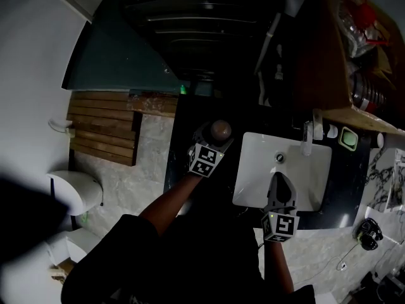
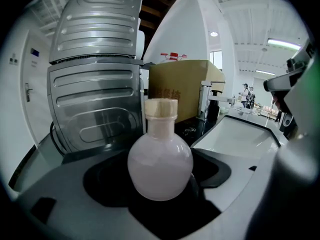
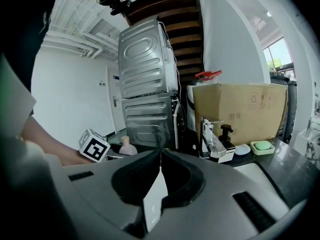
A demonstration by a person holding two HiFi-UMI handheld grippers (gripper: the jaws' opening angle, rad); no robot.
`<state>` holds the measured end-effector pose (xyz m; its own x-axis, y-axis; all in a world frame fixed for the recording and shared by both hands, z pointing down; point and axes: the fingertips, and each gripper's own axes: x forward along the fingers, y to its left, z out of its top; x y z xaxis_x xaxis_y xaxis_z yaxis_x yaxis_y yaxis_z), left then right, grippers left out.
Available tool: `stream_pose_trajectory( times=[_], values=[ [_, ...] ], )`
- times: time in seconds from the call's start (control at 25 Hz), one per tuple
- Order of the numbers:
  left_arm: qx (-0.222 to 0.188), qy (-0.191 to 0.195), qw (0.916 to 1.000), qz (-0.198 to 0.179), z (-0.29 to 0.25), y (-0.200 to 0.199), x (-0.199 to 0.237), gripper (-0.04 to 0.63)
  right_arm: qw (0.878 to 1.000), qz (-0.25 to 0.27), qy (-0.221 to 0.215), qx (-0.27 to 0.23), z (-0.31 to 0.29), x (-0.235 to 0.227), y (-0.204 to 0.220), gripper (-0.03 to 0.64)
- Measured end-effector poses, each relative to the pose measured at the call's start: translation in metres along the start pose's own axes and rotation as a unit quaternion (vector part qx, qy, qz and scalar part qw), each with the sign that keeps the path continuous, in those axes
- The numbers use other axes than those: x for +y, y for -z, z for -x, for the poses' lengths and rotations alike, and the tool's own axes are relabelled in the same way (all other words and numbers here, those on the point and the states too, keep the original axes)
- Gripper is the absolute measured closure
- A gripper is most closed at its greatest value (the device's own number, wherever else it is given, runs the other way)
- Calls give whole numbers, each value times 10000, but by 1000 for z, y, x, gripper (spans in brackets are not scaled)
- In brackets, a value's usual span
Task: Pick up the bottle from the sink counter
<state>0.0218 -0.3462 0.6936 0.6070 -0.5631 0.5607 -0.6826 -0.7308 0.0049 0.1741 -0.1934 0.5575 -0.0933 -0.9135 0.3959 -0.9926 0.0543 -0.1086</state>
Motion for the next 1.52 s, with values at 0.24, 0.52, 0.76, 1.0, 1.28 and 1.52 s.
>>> stream_pose_trajectory(
  times=[0.24, 0.52, 0.76, 1.0, 1.28, 1.52],
  values=[
    [-211, 53, 9997, 116, 28, -13, -9, 221, 9999, 16, -61, -90, 5, 11, -5, 578],
    [-622, 80, 9980, 81, 82, -48, -22, 221, 9996, 87, -149, -202, 14, 28, -10, 578],
    [-916, 185, 9954, 186, 125, -62, -35, 221, 9990, 108, -33, -430, 27, 40, -22, 578],
    [-1050, 212, 9940, 201, 171, -63, -49, 221, 9976, 301, -55, -625, 45, 67, -31, 578],
    [-1247, 313, 9915, 189, 216, -61, -64, 221, 9981, 259, 31, -563, 83, 98, -16, 578],
    [-1323, 403, 9904, 73, 243, -52, -79, 221, 9974, 254, -64, -676, 105, 117, -11, 578]
  ],
)
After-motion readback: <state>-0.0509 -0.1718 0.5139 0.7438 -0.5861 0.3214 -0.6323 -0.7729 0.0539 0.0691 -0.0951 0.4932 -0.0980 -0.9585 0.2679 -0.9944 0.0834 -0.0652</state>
